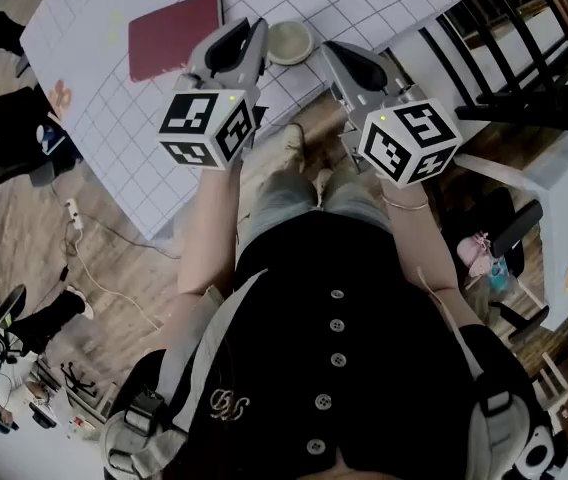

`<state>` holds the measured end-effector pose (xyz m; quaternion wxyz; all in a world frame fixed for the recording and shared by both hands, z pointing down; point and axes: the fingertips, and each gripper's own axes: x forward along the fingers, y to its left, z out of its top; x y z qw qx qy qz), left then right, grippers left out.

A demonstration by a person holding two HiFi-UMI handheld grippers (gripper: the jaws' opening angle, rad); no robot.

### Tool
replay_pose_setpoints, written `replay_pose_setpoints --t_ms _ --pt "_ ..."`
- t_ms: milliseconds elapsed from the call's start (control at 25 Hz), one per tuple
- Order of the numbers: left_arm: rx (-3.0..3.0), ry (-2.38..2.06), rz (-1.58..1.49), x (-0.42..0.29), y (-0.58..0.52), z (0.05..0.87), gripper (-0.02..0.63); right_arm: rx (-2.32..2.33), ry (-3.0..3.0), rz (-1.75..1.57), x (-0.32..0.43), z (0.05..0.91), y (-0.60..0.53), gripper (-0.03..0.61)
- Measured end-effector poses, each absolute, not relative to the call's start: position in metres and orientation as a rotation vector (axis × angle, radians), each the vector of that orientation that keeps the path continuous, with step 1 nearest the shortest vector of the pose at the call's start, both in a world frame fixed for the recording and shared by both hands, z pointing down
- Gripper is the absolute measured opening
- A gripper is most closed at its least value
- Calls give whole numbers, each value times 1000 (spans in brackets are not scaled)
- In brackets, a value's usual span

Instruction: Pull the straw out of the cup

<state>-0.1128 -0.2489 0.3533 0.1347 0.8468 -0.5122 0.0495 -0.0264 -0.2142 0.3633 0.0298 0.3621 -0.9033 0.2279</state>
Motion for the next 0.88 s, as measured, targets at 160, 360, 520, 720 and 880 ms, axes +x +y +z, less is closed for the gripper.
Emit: replay_pose_setpoints --t_ms 160,360,520,720,880 --pt "2461 -1522 26 -116 -228 327 35 1084 -2834 652 -25 345 -203 -2" --pt "2504 -1560 -148 -116 -198 290 35 1037 -2895 577 -20 317 -188 -2" --pt "2553 -1523 -277 -108 -169 266 35 1006 -2928 525 -12 300 -173 -2" --pt "2629 -1454 -357 -99 -136 243 35 977 -2960 455 -10 279 -156 -2" --pt "2673 -1403 -449 -91 -115 231 36 935 -3001 410 -7 265 -141 -2"
